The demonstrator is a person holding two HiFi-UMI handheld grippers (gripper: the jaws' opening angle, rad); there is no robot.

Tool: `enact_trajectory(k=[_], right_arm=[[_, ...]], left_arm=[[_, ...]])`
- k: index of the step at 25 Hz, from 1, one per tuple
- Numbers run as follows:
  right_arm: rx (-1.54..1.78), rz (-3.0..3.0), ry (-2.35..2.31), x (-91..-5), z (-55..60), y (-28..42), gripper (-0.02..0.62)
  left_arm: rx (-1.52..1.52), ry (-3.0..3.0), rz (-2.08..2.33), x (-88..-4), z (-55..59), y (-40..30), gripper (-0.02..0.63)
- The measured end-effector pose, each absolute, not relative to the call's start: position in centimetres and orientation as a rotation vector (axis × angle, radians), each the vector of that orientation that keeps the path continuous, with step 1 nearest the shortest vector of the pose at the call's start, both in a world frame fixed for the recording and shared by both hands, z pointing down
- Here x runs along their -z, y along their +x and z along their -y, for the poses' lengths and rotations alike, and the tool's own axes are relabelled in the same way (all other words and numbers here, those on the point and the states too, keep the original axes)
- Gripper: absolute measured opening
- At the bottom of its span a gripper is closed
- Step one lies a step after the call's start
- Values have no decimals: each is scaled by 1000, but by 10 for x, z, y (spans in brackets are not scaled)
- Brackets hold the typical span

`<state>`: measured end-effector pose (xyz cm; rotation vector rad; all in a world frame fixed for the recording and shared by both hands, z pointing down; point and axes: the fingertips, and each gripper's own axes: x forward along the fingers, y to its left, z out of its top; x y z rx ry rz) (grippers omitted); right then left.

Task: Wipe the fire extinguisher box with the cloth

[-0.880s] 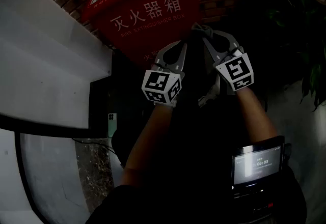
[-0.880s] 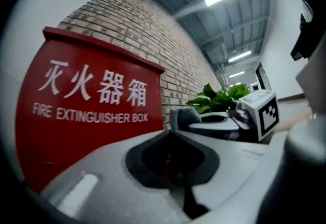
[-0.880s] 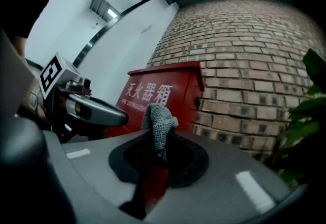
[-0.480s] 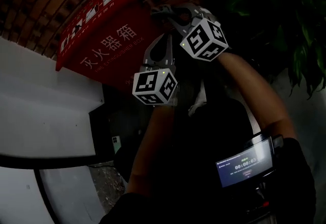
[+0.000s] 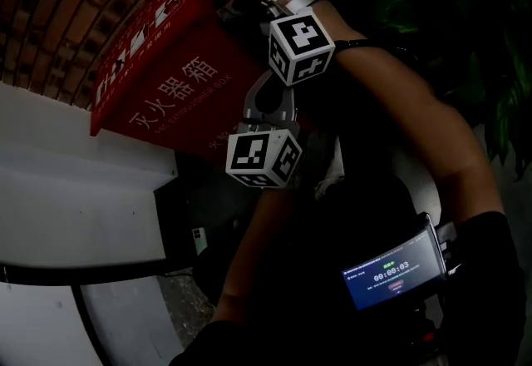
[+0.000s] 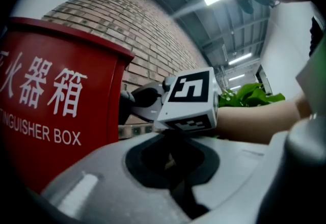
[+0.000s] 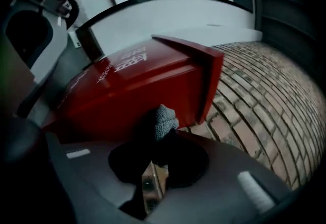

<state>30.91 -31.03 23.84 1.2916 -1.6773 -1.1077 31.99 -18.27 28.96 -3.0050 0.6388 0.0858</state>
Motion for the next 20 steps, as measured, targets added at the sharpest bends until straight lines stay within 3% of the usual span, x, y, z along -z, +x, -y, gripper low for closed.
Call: enact_trajectory(k=[8, 20], right_arm=[[1127, 1647, 1089, -273, 314, 293, 43], [952, 1695, 878, -403, 303, 285, 43]], left_arm=[[-45, -3013, -662, -314, 186, 311, 3], [75, -3070, -759, -409, 187, 297, 3]])
